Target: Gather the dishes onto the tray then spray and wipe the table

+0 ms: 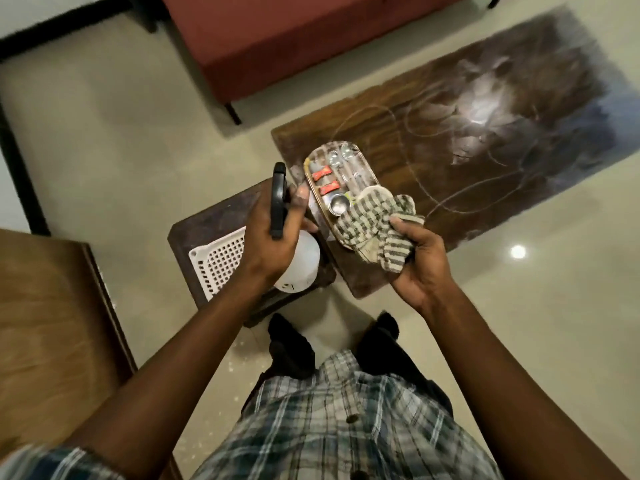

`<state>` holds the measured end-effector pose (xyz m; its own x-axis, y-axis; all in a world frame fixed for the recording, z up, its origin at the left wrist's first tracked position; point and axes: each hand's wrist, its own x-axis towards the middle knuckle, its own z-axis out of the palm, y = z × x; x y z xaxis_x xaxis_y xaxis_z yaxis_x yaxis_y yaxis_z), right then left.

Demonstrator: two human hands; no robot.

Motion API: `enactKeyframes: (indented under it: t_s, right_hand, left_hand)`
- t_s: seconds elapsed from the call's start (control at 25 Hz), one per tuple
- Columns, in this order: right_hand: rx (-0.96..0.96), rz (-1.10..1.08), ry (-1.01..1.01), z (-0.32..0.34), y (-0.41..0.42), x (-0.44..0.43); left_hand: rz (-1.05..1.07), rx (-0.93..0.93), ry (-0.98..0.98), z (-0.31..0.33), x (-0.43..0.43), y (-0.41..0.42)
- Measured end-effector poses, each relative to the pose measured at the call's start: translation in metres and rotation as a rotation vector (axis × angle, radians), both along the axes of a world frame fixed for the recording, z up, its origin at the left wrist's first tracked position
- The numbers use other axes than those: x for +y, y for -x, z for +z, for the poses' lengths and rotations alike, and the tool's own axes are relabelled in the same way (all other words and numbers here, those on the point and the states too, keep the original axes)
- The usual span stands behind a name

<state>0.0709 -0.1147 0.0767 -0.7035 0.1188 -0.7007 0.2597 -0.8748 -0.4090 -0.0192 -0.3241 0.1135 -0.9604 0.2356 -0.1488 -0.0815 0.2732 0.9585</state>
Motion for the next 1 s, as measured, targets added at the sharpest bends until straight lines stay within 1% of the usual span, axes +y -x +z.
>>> enactKeyframes:
  t_s: [0.12,0.28,0.36,0.48,0.68,0.88,1.0]
  right_hand:
    - [0.011,-0.098,0.003,0.0,-0.042,0.069]
    - [0.001,-0.085,-0.079,0.001,-0.083,0.175]
    - [0.027,-0.091,-0.075,0.007,-0.101,0.233]
    - [0.004,-0.122,-0.084,0.018,-0.119,0.31]
    - [0.028,-0.235,-0.131,0.014,-0.121,0.411]
    - [-0.035,-0.251,-0.1,0.017,-0.107,0.507]
    - [-0.069,-0.283,-0.096,0.019,-0.087,0.571]
  left_hand:
    - [-0.061,-0.058,-0.01,0.008,0.074,-0.023]
    - [-0.045,-0.125,0.016,0.021,0.184,-0.066]
    - [-0.054,-0.106,0.003,0.023,0.242,-0.076]
    - [-0.107,-0.083,0.038,0.026,0.313,-0.086]
    - [-0.157,-0.126,-0.012,0.019,0.412,-0.079]
    - [-0.141,-0.137,0.012,0.018,0.502,-0.049]
    - [-0.155,-0.152,-0.006,0.012,0.565,-0.022]
